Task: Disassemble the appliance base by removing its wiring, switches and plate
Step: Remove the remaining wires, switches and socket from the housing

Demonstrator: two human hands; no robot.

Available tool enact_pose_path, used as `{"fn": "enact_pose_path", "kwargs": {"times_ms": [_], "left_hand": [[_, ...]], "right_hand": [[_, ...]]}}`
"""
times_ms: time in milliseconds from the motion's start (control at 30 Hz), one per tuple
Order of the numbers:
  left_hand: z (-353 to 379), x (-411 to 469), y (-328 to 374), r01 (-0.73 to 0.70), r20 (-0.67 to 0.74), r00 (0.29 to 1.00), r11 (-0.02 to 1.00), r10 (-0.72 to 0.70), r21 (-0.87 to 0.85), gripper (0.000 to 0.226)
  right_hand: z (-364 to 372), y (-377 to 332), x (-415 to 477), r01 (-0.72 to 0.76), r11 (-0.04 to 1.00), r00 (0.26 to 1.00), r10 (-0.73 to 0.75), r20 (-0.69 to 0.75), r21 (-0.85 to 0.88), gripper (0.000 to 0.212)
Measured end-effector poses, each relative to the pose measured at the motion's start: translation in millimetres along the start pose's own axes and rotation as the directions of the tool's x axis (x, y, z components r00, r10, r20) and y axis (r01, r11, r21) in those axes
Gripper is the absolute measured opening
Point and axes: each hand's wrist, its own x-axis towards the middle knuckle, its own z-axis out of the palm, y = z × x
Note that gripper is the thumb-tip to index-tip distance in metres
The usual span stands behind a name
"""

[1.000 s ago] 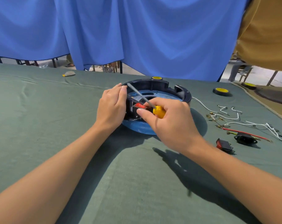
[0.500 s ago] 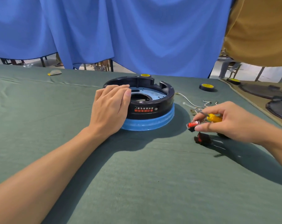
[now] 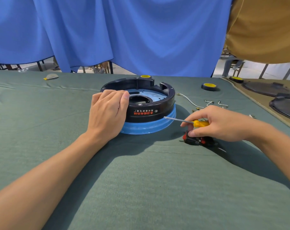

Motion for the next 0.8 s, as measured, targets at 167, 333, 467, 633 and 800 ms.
{"fn": "enact_pose_path", "kwargs": {"times_ms": [167,333,467,633,800], "left_hand": [[-1.8,0.9,-0.6,0.022,0.016,1.000,0.999,-0.021,-0.030,0.039],[-3.2,1.2,-0.6,0.101,0.023,0.995,0.991,-0.099,-0.090,0.039],[-3.9,4.7,-2.5,0.305,0.007,0.951,0.936,-0.309,-0.178,0.046],[-4.6,9.3,-11.5,0.652,0.217,0.752,0.654,-0.622,-0.384,0.067],[-13.3,17.2,-24.6,0.687,0.364,0.699,0.438,-0.615,-0.580,0.025]], "right_hand": [[3.0,-1.9,-2.9,0.001,0.999,0.999,0.001,-0.045,0.048,0.023],[4.6,-2.3,-3.2,0.005,1.000,0.999,-0.006,-0.034,-0.013,0.031],[2.7,-4.0,-5.6,0.020,1.000,0.999,-0.020,-0.036,0.024,0.028],[-3.1,-12.5,-7.3,0.071,0.989,0.955,-0.030,-0.294,0.128,0.028],[-0.8,-29.8,-1.3,0.146,0.960,0.923,-0.046,-0.382,0.238,0.026]]}}
